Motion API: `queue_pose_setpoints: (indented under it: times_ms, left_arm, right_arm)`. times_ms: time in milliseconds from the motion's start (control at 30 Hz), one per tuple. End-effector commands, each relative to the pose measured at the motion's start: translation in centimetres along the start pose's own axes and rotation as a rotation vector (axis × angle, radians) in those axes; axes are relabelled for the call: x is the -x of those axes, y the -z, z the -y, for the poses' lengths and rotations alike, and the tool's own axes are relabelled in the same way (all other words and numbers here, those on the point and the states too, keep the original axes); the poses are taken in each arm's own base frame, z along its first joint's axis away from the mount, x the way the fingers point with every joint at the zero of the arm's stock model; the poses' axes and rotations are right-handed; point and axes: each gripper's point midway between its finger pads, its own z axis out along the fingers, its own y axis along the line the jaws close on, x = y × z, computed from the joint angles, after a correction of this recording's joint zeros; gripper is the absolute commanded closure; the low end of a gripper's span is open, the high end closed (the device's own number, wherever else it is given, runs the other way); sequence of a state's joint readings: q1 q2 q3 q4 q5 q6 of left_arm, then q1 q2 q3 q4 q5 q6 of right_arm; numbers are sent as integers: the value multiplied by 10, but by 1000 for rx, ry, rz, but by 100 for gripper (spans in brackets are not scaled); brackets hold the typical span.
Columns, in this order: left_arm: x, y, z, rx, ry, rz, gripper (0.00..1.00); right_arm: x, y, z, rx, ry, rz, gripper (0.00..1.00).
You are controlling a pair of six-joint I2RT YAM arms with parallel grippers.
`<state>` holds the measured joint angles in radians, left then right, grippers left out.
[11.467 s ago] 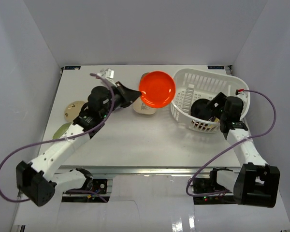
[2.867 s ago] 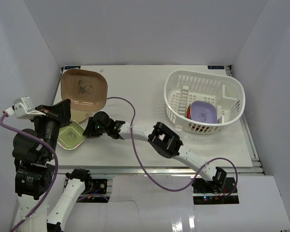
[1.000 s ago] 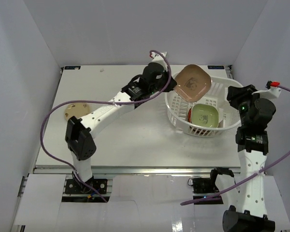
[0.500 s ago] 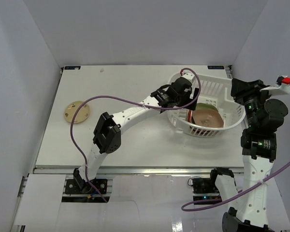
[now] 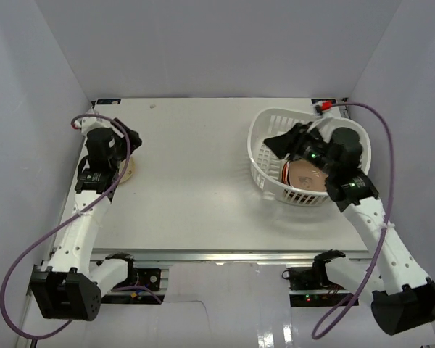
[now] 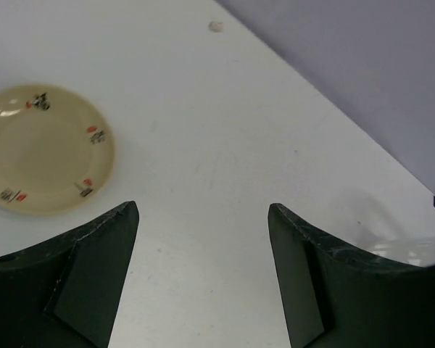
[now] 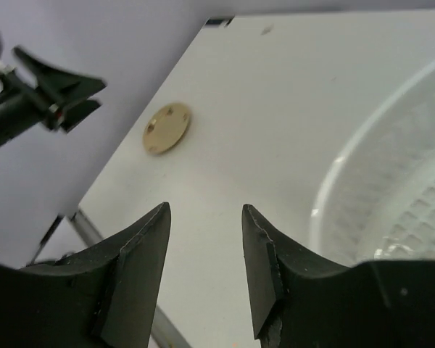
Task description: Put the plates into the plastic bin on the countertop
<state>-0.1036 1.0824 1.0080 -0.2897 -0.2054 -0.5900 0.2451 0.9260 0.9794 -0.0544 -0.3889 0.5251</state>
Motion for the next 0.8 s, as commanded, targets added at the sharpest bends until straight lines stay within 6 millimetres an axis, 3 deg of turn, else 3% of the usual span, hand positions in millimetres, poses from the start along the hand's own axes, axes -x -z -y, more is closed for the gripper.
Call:
queue_pose_setpoints:
  times_ms: [0, 33, 67, 133, 167, 233, 267, 367, 400, 600, 667, 767]
  left_arm:
    - [-44, -12, -46, 51, 113, -131, 18]
    - [-37, -18, -80, 133, 163, -116, 18]
    - [-53, -23, -91, 144, 214, -170, 18]
    - [-56, -32, -111, 178, 284, -182, 17]
    - [-62, -36, -119, 196, 311, -197, 17]
    - [-73, -44, -146, 249, 405, -218, 18]
    - [-90, -43, -156, 265, 468, -256, 18]
    - [-106, -44, -192, 319, 595, -255, 19]
    - [-110, -45, -196, 323, 610, -261, 19]
    - [-118, -65, -218, 380, 647, -262, 24]
    - [-126, -71, -224, 400, 659, -279, 29]
    - [-131, -80, -232, 425, 657, -293, 45]
  right_arm:
    - [-12, -24, -50, 94, 156, -36, 50]
    - [-18, -28, -60, 124, 165, -48, 50]
    - [-33, -33, -77, 174, 175, -81, 49]
    - [-44, -38, -90, 204, 187, -100, 49]
    - [-60, -42, -100, 229, 195, -140, 49]
    - [-78, -45, -111, 243, 223, -177, 49]
    - [-87, -48, -110, 235, 227, -194, 49]
    - [-110, -48, -113, 243, 234, -230, 49]
    - [-104, -49, -118, 258, 233, -203, 49]
    - [-114, -50, -125, 287, 233, -227, 49]
    - [-116, -49, -125, 290, 236, -233, 49]
    - [-120, -48, -123, 284, 237, -242, 49]
